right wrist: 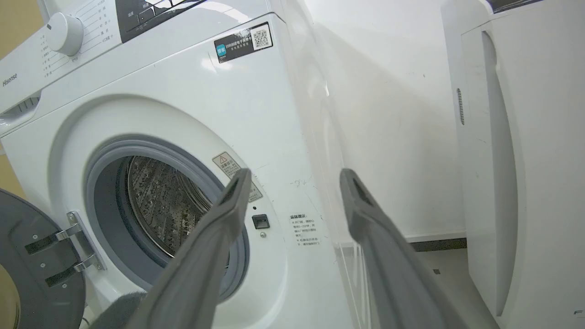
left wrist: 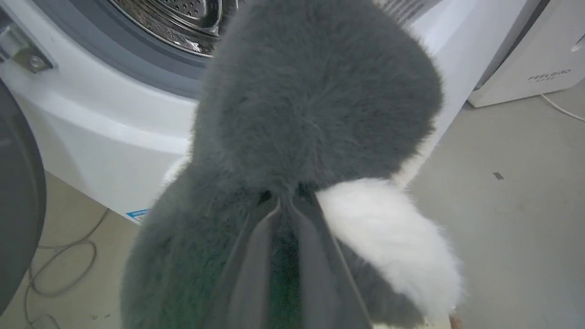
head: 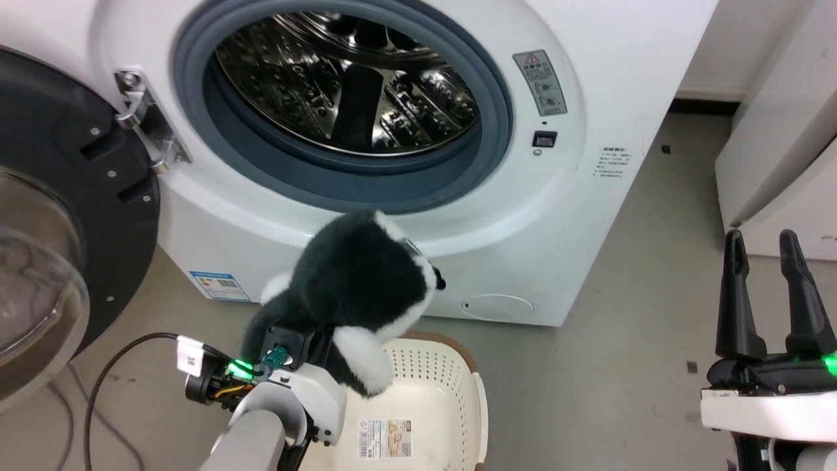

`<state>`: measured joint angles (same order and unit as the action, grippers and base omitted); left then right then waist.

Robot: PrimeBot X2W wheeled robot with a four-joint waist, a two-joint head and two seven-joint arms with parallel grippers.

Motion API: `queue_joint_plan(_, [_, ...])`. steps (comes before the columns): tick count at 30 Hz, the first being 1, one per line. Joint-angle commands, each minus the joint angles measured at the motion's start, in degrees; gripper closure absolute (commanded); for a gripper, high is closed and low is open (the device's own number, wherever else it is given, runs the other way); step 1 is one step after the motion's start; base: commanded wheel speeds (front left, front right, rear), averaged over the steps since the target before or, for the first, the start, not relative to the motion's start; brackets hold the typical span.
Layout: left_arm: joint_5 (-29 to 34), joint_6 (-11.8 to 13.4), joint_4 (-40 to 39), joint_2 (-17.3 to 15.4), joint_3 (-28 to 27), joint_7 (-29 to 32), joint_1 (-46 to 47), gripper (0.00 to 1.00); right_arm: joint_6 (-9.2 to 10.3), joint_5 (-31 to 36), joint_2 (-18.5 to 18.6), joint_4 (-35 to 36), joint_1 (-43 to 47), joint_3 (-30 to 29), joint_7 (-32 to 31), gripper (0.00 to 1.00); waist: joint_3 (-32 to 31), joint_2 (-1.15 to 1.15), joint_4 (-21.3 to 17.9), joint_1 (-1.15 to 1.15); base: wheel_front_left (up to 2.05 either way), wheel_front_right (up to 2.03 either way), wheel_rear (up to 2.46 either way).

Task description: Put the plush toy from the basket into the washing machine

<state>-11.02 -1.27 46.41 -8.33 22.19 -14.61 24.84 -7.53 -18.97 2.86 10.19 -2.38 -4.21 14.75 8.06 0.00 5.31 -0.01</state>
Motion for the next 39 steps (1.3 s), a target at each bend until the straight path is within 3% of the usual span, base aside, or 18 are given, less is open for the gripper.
queue_joint_plan(1, [0.5, 0.8, -2.7, -0.4, -0.8, -0.4, -0.9, 1.00, 0.04, 0.4, 0.0, 0.0, 0.8, 0.1, 0.2, 0.00, -0.7, 0.00, 0.5, 0.01, 0.00, 0.00, 0.00])
queue_joint_plan(8, [1.4, 2.9, -10.9, -0.9, -3.0, -0.4, -2.7, 1.00, 0.04, 0.1, 0.0, 0.0, 1.2, 0.6, 0.2, 0.00, -1.7, 0.00, 0.4, 0.01, 0.00, 0.00, 0.00])
queue_joint_plan(18, [1.6, 4.5, -15.6, -0.7, -7.4, -0.4, -0.3, 1.00, 0.04, -0.1, 0.0, 0.5, 0.2, 0.9, 0.2, 0.00, 0.1, 0.00, -2.4, 0.01, 0.00, 0.00, 0.00])
queue_joint_plan(31, [2.6, 4.6, -14.5, -1.2, -12.9, -0.4, 11.0, 1.00, 0.04, 0.0, 0.0, 2.1, -5.7, 1.7, 0.2, 0.00, 9.8, 0.00, -7.1, 0.01, 0.00, 0.00, 0.00])
queue_joint_plan(39, [3.7, 4.1, -11.4, -3.2, -15.8, -0.4, 19.7, 1.00, 0.04, -0.8, 0.0, 2.7, -9.4, 2.2, 0.2, 0.00, 16.2, 0.00, -10.8, 0.01, 0.00, 0.00, 0.00])
